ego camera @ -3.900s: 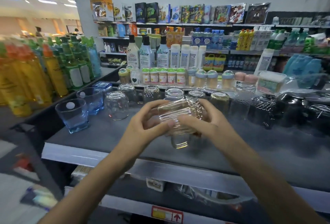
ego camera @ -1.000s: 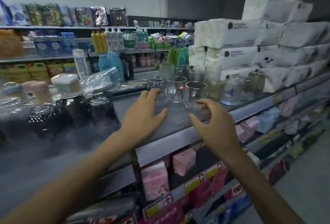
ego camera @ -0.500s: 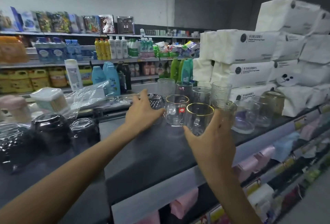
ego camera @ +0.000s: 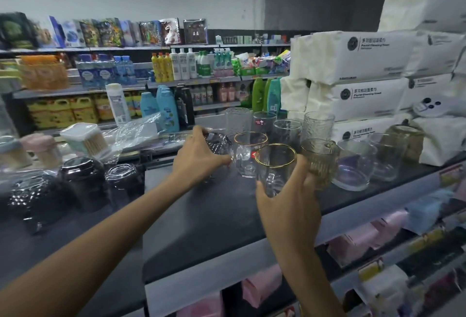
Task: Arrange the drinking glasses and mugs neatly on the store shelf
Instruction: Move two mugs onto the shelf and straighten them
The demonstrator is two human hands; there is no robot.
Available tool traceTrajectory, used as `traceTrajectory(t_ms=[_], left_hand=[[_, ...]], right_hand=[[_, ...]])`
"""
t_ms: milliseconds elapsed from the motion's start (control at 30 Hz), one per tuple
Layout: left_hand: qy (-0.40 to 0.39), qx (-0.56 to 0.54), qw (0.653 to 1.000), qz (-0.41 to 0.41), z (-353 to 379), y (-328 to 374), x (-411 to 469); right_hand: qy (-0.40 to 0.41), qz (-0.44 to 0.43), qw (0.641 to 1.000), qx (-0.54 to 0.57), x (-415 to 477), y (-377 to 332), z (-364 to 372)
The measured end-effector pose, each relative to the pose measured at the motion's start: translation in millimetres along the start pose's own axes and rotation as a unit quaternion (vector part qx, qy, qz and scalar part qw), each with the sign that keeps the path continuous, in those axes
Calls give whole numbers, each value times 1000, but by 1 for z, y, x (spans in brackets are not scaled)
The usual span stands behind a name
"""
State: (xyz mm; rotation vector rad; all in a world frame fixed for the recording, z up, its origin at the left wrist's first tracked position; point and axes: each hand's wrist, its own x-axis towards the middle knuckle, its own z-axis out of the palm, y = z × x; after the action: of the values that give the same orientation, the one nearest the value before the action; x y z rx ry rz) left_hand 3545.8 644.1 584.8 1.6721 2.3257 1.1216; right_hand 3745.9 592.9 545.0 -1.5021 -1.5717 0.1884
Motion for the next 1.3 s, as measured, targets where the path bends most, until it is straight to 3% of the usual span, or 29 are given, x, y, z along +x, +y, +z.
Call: traceTrajectory(t_ms=[333,533,733,900,1100,1233,1300], left_hand=[[78,-72,994,-13,-20,-9,-29],[125,-164,978,-15,-52,-18,-62],[144,-206,968,-1,-101,-22,-121],[189,-245,949,-61,-137,-43,-188],[227,-223,938,-142,-189,-84,-271],[256,-202,932,-155,-221,-123,-305],[259,-198,932,-156,-237,-144,-319]], right_hand=[[3,-65,995,75,-3,10,0],[-55,-50,954,290,-7,10,-20],[-174,-31,856,485,-23,-10,-40],[-280,21,779,561,-47,-41,-27],[-451,127,584,663,-104,-92,-17],[-496,158,531,668,-138,-117,-16],[-498,164,526,670,-153,-130,-10]])
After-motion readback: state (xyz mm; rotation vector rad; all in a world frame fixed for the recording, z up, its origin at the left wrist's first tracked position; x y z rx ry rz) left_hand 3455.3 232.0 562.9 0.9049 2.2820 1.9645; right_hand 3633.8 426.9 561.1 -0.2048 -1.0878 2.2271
